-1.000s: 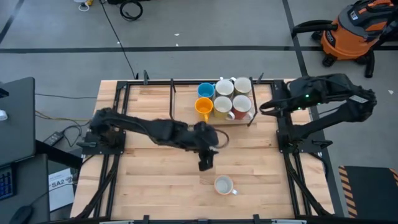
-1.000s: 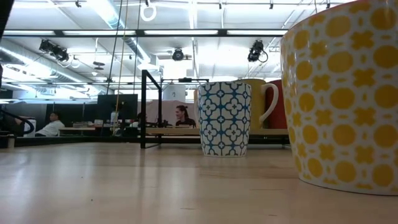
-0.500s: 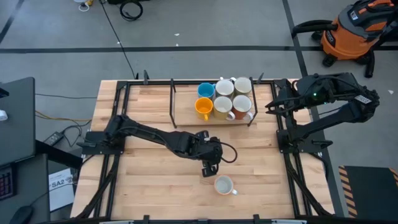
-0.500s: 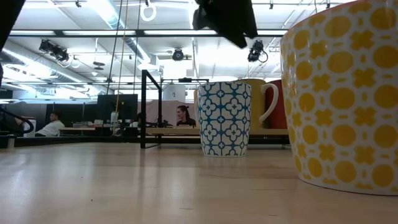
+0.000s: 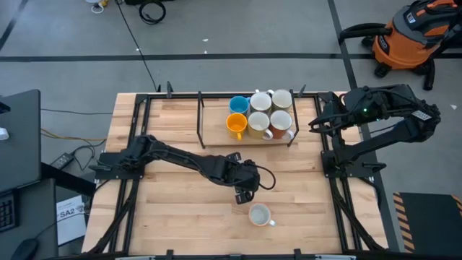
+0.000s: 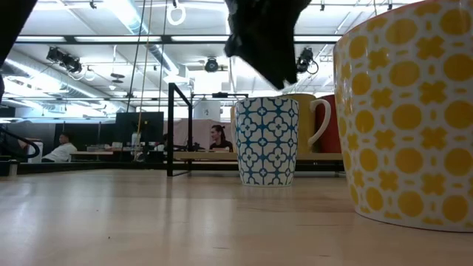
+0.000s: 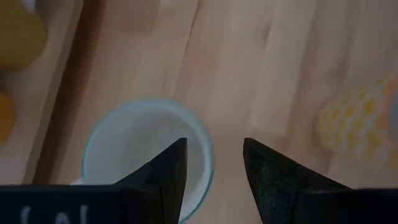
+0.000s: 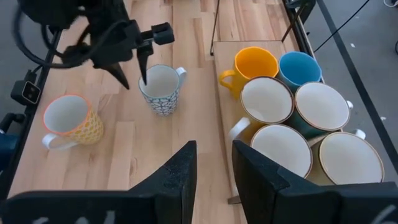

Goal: Place coffee mugs
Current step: Put the blue cup on the shelf

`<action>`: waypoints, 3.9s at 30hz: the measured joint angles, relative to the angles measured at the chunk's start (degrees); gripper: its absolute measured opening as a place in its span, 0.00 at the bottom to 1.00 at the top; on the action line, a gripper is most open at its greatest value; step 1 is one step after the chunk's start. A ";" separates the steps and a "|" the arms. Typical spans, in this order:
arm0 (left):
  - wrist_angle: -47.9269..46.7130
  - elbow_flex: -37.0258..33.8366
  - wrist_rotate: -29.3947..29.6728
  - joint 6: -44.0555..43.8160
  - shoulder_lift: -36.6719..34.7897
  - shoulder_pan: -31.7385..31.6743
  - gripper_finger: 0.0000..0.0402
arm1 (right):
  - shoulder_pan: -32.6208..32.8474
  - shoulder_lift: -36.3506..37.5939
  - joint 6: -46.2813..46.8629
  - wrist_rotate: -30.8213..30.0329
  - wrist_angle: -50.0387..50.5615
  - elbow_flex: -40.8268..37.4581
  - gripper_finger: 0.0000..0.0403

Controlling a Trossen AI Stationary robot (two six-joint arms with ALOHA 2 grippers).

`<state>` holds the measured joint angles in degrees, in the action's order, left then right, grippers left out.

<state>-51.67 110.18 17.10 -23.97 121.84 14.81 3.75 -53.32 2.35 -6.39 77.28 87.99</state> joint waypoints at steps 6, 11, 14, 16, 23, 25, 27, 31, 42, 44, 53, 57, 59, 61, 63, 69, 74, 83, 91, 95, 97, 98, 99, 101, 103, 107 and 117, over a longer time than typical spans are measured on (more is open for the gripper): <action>-0.89 0.07 -0.19 -2.39 2.09 -0.17 0.41 | 0.00 0.08 -0.13 0.00 0.07 -0.01 0.27; -1.38 0.04 -0.41 -2.65 3.65 -0.17 0.41 | 0.00 0.13 -0.99 0.02 0.09 -0.02 0.27; -1.27 -0.02 -1.02 -2.54 3.74 -0.28 0.41 | 0.00 0.13 -1.05 0.02 0.15 -0.02 0.27; -1.58 0.05 -1.12 -2.53 3.82 -0.28 0.40 | -0.02 0.11 -1.05 0.04 0.29 -0.02 0.27; -1.76 0.02 -1.27 -2.38 3.96 -0.39 0.29 | 0.00 0.09 -1.05 0.04 0.53 -0.02 0.27; -1.80 0.02 -1.25 -2.38 3.96 -0.55 0.25 | 0.00 0.11 -1.05 0.04 0.75 -0.02 0.27; -1.85 0.02 -1.26 -2.38 3.96 -0.68 0.20 | 0.00 0.11 -1.05 0.04 1.00 -0.02 0.27; -1.80 0.06 -1.27 -2.21 3.96 -0.88 0.11 | -0.01 0.11 -1.05 0.04 1.91 -0.02 0.27; -8.48 11.24 -8.77 -2.30 4.03 -1.11 0.06 | 0.00 0.09 -1.03 0.04 2.38 -0.02 0.27; -12.02 16.23 -10.25 -1.93 4.03 -1.34 0.06 | -0.02 0.11 -1.03 0.04 2.38 -0.02 0.27; -18.69 21.76 -11.27 1.26 -3.76 -6.09 0.06 | 0.00 0.10 -1.01 0.04 2.08 -0.02 0.27; -21.27 21.77 -9.92 4.26 -6.12 -10.39 0.06 | 0.00 0.09 -1.01 0.04 2.08 -0.02 0.27; -21.73 21.83 -9.20 7.04 -6.83 -12.73 0.06 | 0.00 0.11 -1.01 0.04 2.08 -0.02 0.27; -21.83 21.92 -8.56 10.16 -7.35 -15.25 0.06 | -0.01 0.11 -0.98 0.04 2.03 -0.02 0.27; -22.01 21.94 -8.14 13.08 -7.53 -17.96 0.06 | 0.00 0.09 -0.98 0.04 2.02 -0.02 0.27; -24.44 21.94 -6.23 19.27 -7.51 -25.97 0.06 | 0.00 0.09 -0.39 0.04 1.84 -0.02 0.27; -27.53 21.94 -2.15 23.68 -7.51 -31.16 0.06 | -0.02 0.10 -0.39 0.04 1.62 -0.02 0.27; -26.27 13.50 -4.21 25.30 -7.53 -37.26 0.06 | 0.00 0.09 -0.39 0.02 0.60 -0.02 0.27; -14.45 3.04 -4.67 27.74 -7.49 -37.88 0.06 | -0.01 0.09 -0.42 0.02 -1.47 -0.02 0.27; -12.43 0.17 -4.64 27.65 -7.49 -37.90 0.07 | 0.00 0.09 -0.42 0.02 -1.81 -0.02 0.27; -12.05 -1.23 -4.47 27.07 -7.51 -37.90 0.07 | -0.02 0.09 -0.42 0.02 -1.81 -0.02 0.27; -11.18 -2.11 -4.65 26.44 -7.51 -37.90 0.07 | 0.00 0.09 -0.42 0.02 -1.79 -0.02 0.27; -10.29 -3.04 -5.11 26.14 -7.50 -37.90 0.07 | 0.00 0.09 -0.42 0.02 -1.79 -0.02 0.27; -9.75 -4.32 -5.91 25.72 -7.49 -37.90 0.07 | -0.01 0.09 -0.42 0.02 -1.79 -0.02 0.27; -8.84 -5.51 -5.98 25.11 -7.49 -37.88 0.07 | -0.02 0.09 -0.42 0.02 -1.79 -0.02 0.27; -6.61 -7.18 -6.01 24.96 -7.49 -37.90 0.07 | 0.00 0.09 -0.42 0.02 -1.79 -0.02 0.27; -5.46 -7.48 -5.91 24.33 -7.49 -37.90 0.11 | 0.00 0.09 -0.59 0.02 -1.77 -0.02 0.27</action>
<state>-57.13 102.69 11.19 0.36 114.34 -23.09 3.75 -53.23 1.76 -6.37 75.50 87.96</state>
